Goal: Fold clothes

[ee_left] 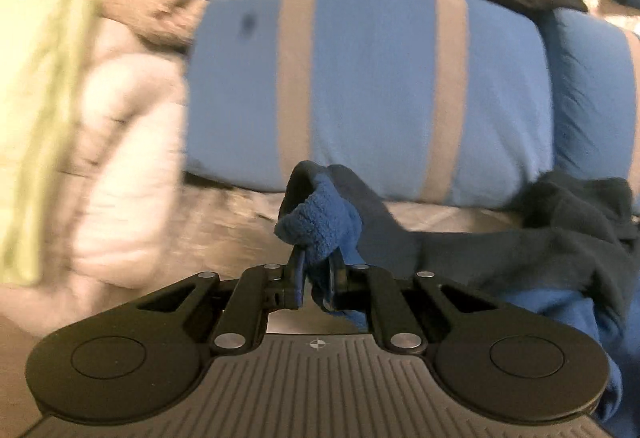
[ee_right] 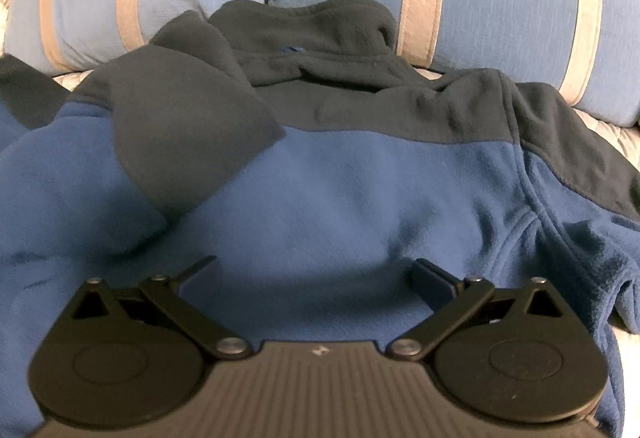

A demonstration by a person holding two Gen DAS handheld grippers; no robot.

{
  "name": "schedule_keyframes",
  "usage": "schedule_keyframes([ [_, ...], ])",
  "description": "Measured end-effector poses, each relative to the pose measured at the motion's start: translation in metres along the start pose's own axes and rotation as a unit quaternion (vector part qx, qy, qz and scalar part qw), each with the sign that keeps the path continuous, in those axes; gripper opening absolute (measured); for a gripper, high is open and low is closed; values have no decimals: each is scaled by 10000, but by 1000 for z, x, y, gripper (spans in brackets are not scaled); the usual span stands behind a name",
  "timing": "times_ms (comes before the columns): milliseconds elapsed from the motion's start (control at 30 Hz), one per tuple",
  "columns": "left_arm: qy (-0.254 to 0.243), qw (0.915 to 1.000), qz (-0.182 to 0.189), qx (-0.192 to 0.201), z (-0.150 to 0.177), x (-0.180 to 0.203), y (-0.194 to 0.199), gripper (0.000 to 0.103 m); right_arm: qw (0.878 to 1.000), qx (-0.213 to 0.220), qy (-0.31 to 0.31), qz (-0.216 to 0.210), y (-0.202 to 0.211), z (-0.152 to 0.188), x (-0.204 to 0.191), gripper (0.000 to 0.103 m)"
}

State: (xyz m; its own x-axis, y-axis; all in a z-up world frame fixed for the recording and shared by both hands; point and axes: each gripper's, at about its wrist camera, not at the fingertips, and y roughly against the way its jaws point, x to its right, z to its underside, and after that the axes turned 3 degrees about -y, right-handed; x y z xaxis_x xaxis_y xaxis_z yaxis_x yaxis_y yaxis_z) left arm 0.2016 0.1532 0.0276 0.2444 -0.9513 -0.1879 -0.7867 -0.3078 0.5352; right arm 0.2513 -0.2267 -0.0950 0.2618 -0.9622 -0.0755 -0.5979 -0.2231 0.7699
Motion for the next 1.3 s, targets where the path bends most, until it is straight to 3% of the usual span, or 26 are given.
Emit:
schedule_keyframes([
  [267,355,9917,-1228,147,19,-84,46,11,9998,47,-146,-104,3,-2,5,103],
  [400,728,9823,-1725,-33,41,-128,59,11,9995,78,-253,-179,6,-3,7,103],
  [600,1327,9615,-2387,-318,72,-184,66,11,9976,168,-502,-447,11,-5,12,103],
  [867,1612,9464,-2737,-590,96,-217,62,11,9841,538,-1222,-1174,25,-14,35,103],
  [1033,1730,9407,-2791,-854,117,-215,56,12,9816,389,-1436,-1198,19,-14,40,103],
  [1167,1827,9317,-2755,-1502,138,-214,43,21,9828,293,-1417,-1151,15,-13,39,103],
  [1300,1710,9085,-3338,-1841,155,-214,42,43,9841,207,-1381,-1094,13,-12,39,103],
])
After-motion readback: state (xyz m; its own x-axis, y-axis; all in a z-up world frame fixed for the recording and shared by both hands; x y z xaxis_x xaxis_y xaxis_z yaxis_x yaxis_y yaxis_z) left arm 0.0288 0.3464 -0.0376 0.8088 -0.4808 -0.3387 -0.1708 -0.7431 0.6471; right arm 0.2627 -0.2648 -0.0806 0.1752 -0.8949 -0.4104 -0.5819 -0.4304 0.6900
